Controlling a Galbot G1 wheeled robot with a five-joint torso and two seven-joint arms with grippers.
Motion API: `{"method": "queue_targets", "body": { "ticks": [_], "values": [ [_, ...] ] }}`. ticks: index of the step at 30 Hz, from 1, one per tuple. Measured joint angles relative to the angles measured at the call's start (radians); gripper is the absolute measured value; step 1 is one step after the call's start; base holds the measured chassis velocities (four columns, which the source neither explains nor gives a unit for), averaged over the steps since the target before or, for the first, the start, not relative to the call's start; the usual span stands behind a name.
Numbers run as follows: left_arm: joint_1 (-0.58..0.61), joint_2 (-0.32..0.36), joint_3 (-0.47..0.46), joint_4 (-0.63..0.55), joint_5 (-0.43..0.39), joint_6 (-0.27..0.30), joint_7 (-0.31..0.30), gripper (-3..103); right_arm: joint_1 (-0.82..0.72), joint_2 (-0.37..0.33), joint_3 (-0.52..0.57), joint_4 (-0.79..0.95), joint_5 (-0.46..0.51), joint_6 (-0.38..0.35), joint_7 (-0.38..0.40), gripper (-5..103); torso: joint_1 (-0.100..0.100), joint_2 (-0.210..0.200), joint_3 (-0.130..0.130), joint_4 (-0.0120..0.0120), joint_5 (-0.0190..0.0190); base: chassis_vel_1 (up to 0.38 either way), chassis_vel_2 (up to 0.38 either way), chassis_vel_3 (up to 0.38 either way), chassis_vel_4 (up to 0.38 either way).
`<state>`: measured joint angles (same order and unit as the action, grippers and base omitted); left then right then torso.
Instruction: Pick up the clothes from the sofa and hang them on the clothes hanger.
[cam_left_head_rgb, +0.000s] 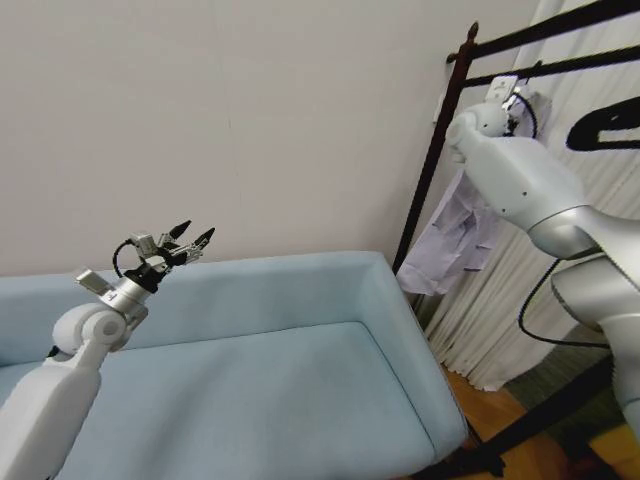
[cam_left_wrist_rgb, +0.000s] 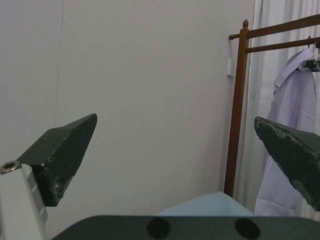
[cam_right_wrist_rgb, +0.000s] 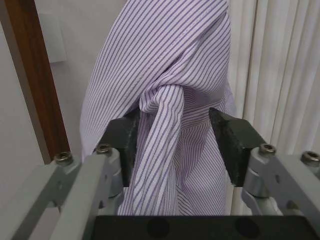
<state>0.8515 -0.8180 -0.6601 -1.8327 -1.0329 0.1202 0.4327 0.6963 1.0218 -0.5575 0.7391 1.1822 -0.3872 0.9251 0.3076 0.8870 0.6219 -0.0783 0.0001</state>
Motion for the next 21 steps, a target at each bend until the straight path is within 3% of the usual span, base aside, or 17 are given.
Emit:
{"method": "queue_targets", "body": {
  "ticks": [1,7,11,12,17,21],
  "values": [
    [0.000,0.000,0.000,0.000,0.000,0.000,0.000,100,0.000,0.000,0.000,0.000,0.000,0.000,0.000,45,0.000,0.000,0.000,0.0000,0.0000,0.000,0.000,0.000,0.000],
    [-0.004,-0.011,0.010,0.000,0.008,0.000,-0.010,100,-0.010,-0.012,-0.010,0.056,-0.001,0.000,0.022,73,0.000,0.000,0.000,0.0005,-0.0002,0.000,0.000,0.000,0.000],
    [-0.004,-0.020,0.014,-0.002,0.021,0.000,-0.021,100,-0.018,-0.026,-0.017,0.103,0.014,-0.007,0.040,78,0.000,0.000,0.000,0.0006,-0.0003,0.000,0.000,0.000,0.000],
    [-0.002,-0.023,0.013,-0.004,0.029,0.000,-0.022,100,-0.024,-0.038,-0.020,0.129,0.025,-0.012,0.046,89,0.000,0.000,0.000,0.0006,-0.0003,0.000,0.000,0.000,0.000],
    [0.013,-0.034,0.003,-0.011,0.049,-0.004,-0.028,100,-0.055,-0.097,-0.026,0.235,0.054,-0.023,0.063,99,0.000,0.000,0.000,0.0003,0.0000,0.000,0.000,0.000,0.000],
    [0.028,-0.041,-0.006,-0.023,0.061,-0.006,-0.040,100,-0.079,-0.150,-0.029,0.322,0.071,-0.030,0.073,100,0.000,0.000,0.000,0.0002,0.0001,0.000,0.000,0.000,0.000]
  ]
}}
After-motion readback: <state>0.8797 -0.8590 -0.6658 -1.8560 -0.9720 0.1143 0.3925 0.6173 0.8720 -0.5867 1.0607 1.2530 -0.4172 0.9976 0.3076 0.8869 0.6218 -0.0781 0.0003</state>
